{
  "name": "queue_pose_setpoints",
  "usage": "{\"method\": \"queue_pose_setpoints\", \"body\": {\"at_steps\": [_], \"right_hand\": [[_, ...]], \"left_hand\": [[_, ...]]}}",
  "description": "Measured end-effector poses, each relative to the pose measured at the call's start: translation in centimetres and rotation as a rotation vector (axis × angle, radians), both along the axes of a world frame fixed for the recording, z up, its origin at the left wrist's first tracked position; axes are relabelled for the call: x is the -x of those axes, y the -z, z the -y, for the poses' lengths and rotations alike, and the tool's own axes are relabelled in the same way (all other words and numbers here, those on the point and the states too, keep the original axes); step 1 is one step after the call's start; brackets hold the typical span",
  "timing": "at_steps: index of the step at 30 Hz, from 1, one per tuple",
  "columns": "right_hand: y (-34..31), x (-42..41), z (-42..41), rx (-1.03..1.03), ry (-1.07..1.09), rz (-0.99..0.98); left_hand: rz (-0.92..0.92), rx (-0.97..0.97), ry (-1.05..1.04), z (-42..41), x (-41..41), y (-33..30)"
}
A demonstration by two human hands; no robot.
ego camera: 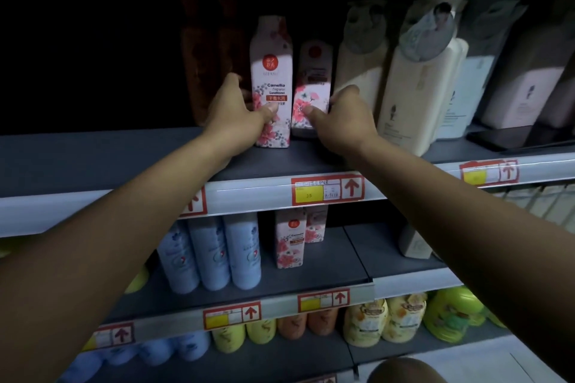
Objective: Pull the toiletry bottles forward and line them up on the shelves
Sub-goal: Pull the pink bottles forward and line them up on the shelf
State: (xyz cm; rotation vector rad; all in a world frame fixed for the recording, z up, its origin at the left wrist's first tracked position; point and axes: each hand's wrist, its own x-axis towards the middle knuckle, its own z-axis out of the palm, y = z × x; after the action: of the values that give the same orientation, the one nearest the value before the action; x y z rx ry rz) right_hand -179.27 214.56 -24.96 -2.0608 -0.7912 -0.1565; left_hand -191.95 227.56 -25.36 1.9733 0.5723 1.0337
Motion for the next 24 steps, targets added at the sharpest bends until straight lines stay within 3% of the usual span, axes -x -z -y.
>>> {"method": "queue_pose_setpoints", "body": {"at_steps": [9, 24], "right_hand": [[1.1, -0.8, 0.3, -0.086, -0.122, -0.161], [0.4, 0.9, 1.9, -0.109, -0.324, -0.126]], "left_hand": [[-0.018, 0.032, 0.039, 0.4, 0.3, -0.3], [-0.016, 0.027, 0.010, 1.1, 2.1, -0.9]]}}
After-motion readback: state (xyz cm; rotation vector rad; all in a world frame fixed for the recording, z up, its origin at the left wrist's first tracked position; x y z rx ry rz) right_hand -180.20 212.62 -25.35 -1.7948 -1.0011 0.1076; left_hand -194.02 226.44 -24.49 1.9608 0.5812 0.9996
